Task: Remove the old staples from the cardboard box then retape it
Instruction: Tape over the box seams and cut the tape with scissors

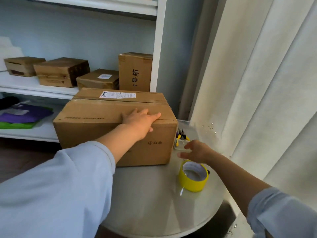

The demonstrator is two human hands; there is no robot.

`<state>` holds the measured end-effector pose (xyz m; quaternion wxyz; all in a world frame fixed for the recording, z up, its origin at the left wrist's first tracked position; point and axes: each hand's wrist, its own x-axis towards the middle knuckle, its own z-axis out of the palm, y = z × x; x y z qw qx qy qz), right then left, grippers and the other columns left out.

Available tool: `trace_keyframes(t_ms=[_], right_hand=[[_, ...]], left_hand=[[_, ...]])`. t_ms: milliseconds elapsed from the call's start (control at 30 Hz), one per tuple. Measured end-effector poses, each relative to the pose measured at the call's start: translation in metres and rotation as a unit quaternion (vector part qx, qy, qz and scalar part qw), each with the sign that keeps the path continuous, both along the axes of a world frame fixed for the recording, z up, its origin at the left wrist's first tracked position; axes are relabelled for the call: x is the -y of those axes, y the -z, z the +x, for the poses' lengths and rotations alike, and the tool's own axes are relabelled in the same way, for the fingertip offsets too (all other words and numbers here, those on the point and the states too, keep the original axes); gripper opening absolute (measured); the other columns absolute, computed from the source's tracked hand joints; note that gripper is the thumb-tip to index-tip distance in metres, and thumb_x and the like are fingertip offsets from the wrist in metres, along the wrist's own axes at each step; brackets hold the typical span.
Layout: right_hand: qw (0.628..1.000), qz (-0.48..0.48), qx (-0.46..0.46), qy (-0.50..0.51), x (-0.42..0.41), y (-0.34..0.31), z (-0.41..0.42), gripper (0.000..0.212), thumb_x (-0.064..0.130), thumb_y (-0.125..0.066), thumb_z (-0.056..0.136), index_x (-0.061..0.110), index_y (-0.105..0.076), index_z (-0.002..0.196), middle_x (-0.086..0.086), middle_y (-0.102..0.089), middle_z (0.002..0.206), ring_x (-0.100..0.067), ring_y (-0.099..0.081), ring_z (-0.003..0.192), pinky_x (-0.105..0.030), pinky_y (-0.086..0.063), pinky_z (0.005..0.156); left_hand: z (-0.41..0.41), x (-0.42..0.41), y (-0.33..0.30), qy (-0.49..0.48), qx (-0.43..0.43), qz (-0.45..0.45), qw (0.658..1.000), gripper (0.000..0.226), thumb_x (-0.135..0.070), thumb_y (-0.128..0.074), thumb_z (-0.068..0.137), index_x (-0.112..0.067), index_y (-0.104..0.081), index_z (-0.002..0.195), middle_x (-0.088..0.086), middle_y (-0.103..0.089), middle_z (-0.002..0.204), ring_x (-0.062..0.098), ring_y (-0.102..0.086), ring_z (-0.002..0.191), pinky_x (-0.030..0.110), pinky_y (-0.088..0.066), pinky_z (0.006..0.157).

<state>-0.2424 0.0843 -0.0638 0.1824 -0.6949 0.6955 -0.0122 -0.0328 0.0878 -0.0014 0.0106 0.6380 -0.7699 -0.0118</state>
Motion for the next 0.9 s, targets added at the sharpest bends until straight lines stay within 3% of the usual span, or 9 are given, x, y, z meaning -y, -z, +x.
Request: trace_keyframes(t_ms=[67,233,367,467,567,633,700,767,900], right_hand=[[0.998,0.058,-0.03,-0.013,-0.004,0.012,0.005,0.078,0.058,-0.063,0.081,0.006,-0.046,0.137,-0.008,-0.048,0.141,-0.025,-0.046,0.128,-0.032,-0.037,0.102],[0.982,0.108,-0.151,-0.028,-0.001,0.026,0.015,0.084,0.074,-0.064,0.068,0.009,-0.056,0.12,-0.009,-0.056,0.129,-0.027,-0.05,0.119,-0.034,-0.043,0.095],[0.981,0.091,-0.172,-0.021,0.003,0.031,0.019,0.089,0.074,-0.063,0.068,0.011,-0.048,0.129,-0.011,-0.044,0.137,-0.028,-0.042,0.128,-0.039,-0.041,0.101],[0.987,0.053,-0.153,0.007,0.004,0.034,0.019,0.086,0.069,-0.062,0.075,0.013,-0.039,0.136,-0.011,-0.038,0.14,-0.028,-0.044,0.127,-0.039,-0.041,0.098],[0.992,0.013,-0.108,0.069,0.006,0.035,0.015,0.086,0.063,-0.063,0.078,0.009,-0.033,0.138,-0.013,-0.04,0.137,-0.031,-0.045,0.126,-0.041,-0.042,0.096],[0.992,0.004,-0.089,0.091,0.007,0.036,0.012,0.082,0.061,-0.062,0.081,0.006,-0.037,0.135,-0.013,-0.046,0.134,-0.031,-0.048,0.123,-0.04,-0.044,0.094],[0.993,0.003,-0.09,0.082,0.007,0.036,0.01,0.072,0.06,-0.059,0.083,0.007,-0.044,0.129,-0.01,-0.052,0.129,-0.03,-0.053,0.117,-0.036,-0.045,0.087],[0.994,0.001,-0.088,0.07,0.006,0.035,0.01,0.062,0.056,-0.059,0.085,0.01,-0.047,0.124,-0.009,-0.055,0.124,-0.028,-0.055,0.112,-0.033,-0.043,0.08],[0.996,-0.004,-0.047,0.076,0.002,0.037,0.011,0.047,0.041,-0.061,0.086,0.014,-0.047,0.121,-0.007,-0.055,0.12,-0.026,-0.054,0.107,-0.032,-0.043,0.078]], left_hand=[[-0.001,0.0,0.0,-0.002,-0.005,0.0,1.0,0.063,-0.027,-0.045,0.098,-0.046,-0.011,0.147,0.003,-0.019,0.155,0.033,-0.015,0.143,0.063,-0.018,0.11],[0.0,0.001,0.002,-0.005,-0.013,-0.005,1.0,0.065,-0.025,-0.047,0.098,-0.046,-0.01,0.148,0.003,-0.016,0.157,0.033,-0.011,0.144,0.064,-0.013,0.111],[-0.001,0.003,0.006,-0.003,-0.016,-0.013,1.0,0.065,-0.025,-0.046,0.098,-0.045,-0.008,0.148,0.002,-0.012,0.158,0.034,-0.007,0.145,0.064,-0.011,0.111],[0.001,0.0,0.011,-0.005,-0.029,-0.03,0.999,0.064,-0.024,-0.043,0.099,-0.045,-0.008,0.148,0.001,-0.007,0.159,0.032,-0.002,0.146,0.063,-0.007,0.113],[0.0,-0.012,0.021,0.039,-0.042,-0.127,0.99,0.074,-0.006,-0.052,0.093,-0.04,-0.016,0.148,0.001,-0.011,0.159,0.024,-0.006,0.147,0.056,-0.008,0.116],[-0.007,-0.021,0.03,0.138,-0.029,-0.249,0.958,0.075,0.005,-0.058,0.084,-0.032,-0.032,0.145,0.004,-0.027,0.153,0.024,-0.023,0.143,0.046,-0.019,0.116],[-0.017,-0.023,0.034,0.228,-0.03,-0.328,0.916,0.06,0.003,-0.062,0.081,-0.024,-0.051,0.132,0.005,-0.049,0.134,0.024,-0.045,0.126,0.04,-0.037,0.103],[-0.027,-0.018,0.029,0.235,-0.035,-0.331,0.913,0.049,-0.001,-0.057,0.085,-0.023,-0.052,0.13,0.004,-0.049,0.13,0.022,-0.045,0.123,0.037,-0.037,0.1],[-0.031,-0.007,0.025,0.17,-0.081,-0.299,0.936,0.049,-0.005,-0.048,0.093,-0.027,-0.044,0.137,0.0,-0.035,0.145,0.019,-0.026,0.138,0.037,-0.023,0.112]])
